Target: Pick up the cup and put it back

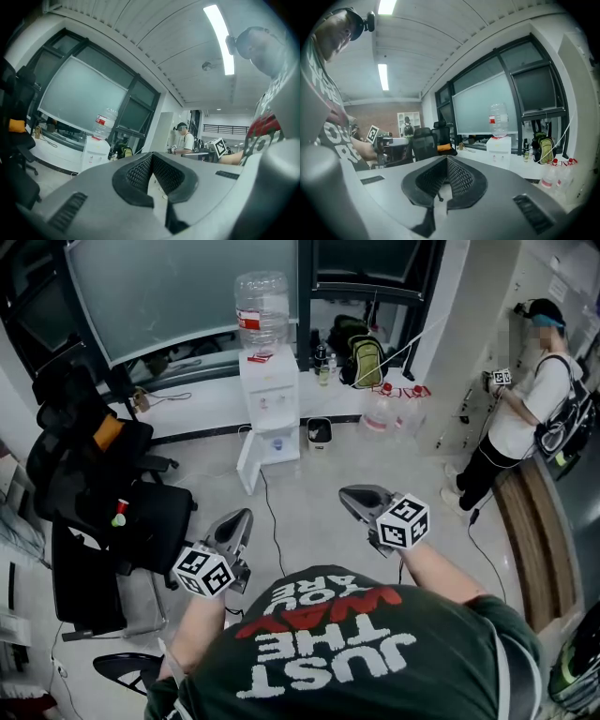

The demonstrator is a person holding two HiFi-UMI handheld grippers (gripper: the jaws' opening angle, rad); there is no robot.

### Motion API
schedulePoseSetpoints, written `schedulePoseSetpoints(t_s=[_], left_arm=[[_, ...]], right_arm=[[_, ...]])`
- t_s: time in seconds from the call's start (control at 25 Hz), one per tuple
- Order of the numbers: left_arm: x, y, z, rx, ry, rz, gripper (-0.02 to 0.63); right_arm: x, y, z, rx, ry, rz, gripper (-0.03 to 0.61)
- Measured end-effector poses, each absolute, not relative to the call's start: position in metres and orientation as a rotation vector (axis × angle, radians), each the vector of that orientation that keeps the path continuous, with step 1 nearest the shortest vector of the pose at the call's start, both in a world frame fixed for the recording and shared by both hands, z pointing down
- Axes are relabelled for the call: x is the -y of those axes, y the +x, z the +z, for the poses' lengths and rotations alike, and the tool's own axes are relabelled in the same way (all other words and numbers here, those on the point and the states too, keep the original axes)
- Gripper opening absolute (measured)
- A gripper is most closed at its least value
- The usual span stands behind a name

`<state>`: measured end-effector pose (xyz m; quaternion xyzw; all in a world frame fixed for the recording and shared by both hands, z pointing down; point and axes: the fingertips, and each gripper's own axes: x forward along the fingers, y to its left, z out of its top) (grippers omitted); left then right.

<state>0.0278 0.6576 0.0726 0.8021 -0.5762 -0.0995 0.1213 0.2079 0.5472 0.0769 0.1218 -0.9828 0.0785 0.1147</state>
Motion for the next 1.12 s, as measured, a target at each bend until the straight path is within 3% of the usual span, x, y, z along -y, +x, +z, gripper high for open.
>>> schedulePoseSetpoints(t_s=[0.4, 1.12], left_arm=[[-0.647, 0.05, 0.068, 1.695, 2.336, -0.257, -0.003], [-0.608, 0.159, 0.071, 1.737, 2.255, -0.243, -0.003]], right_arm=[[-0.541, 0.228, 0.076, 2.888, 0.322, 0.266, 0.032], [-0.498, 0.333, 0.096, 2.89, 0.21, 0.313, 0.032]])
